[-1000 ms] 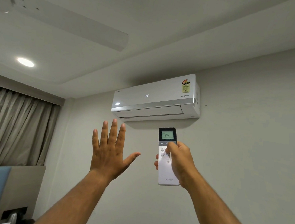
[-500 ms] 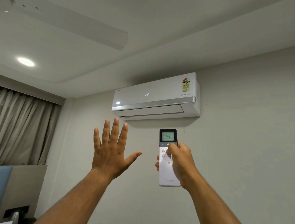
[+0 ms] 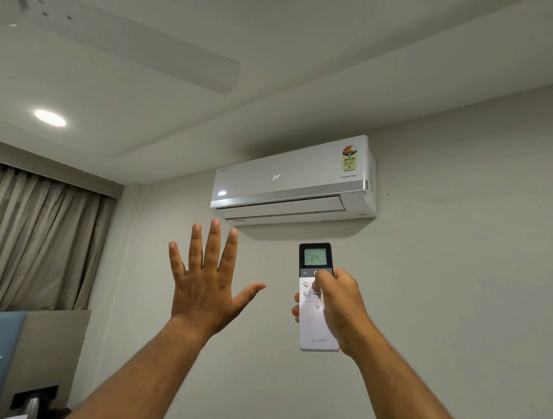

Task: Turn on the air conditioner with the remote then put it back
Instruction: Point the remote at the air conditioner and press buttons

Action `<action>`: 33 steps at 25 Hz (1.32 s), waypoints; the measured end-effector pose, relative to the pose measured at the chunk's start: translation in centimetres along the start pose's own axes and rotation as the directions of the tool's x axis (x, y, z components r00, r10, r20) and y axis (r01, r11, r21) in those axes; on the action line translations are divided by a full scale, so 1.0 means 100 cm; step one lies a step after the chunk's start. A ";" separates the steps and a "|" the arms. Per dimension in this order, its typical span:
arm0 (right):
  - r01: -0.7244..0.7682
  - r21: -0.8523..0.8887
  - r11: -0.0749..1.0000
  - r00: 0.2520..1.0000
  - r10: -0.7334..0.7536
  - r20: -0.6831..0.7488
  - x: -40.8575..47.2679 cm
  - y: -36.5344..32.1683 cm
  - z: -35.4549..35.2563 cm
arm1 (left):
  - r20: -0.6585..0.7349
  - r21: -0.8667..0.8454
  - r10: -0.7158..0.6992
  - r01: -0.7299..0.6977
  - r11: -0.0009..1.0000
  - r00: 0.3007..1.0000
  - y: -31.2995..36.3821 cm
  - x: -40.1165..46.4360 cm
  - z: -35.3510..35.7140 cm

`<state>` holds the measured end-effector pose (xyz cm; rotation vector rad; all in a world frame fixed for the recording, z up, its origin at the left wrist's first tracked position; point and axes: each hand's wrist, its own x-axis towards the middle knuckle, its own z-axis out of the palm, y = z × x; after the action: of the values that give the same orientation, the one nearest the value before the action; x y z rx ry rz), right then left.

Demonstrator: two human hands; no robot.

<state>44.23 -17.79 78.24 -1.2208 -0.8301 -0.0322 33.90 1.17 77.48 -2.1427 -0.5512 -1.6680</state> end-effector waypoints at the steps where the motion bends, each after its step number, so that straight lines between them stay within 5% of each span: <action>1: 0.001 -0.005 1.000 1.000 -0.001 0.001 0.000 0.000 0.000 | -0.003 -0.001 0.000 0.000 1.000 1.000 0.000 0.000 0.000; 33: -0.002 0.002 1.000 1.000 0.002 -0.006 0.002 0.009 0.007 | -0.002 -0.011 0.028 -0.028 1.000 1.000 -0.004 0.001 0.008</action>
<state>44.37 -16.83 77.68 -1.2195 -0.8233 -0.0337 34.39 1.97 77.45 -2.1472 -0.5102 -1.6617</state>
